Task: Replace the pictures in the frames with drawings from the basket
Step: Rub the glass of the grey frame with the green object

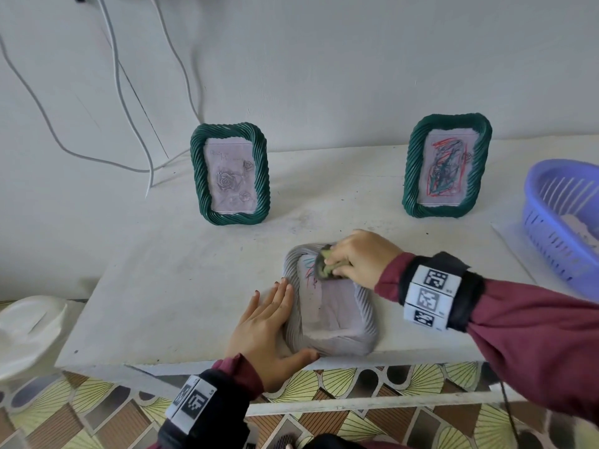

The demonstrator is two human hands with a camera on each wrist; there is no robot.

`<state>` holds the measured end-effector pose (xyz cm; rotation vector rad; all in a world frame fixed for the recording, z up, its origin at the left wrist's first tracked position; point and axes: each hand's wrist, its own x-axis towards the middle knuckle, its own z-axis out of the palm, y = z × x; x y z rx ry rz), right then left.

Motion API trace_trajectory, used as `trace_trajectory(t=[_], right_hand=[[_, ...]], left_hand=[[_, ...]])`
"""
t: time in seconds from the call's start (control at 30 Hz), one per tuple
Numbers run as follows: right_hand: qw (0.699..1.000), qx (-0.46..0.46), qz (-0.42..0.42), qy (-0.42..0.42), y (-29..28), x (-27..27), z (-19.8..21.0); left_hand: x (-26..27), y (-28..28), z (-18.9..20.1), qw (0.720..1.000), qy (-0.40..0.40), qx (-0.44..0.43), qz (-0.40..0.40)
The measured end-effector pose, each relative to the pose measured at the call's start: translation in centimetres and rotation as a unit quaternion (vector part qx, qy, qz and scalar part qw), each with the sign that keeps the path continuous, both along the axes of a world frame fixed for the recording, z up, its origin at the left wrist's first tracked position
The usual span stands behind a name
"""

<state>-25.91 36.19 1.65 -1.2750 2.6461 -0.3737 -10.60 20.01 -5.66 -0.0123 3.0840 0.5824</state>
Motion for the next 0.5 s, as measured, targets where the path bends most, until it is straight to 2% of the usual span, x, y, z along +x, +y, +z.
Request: trace_trajectory(t=[0.13,0.33,0.5], right_hand=[[0.999,-0.036,0.007,-0.003,-1.2,0.9,-1.1],[0.990,-0.053,0.127,-0.033,2.5,4.6,-2.3],[0.997,-0.040,0.067,-0.027,2.7,1.2,-1.3]], left_hand=[[0.0,0.0,0.1,1.000,0.001,0.001,0.001],[0.0,-0.1,-0.4,1.000,0.006,0.020,-0.004],[-0.1,-0.2,-0.3,1.000,0.005,0.021,-0.004]])
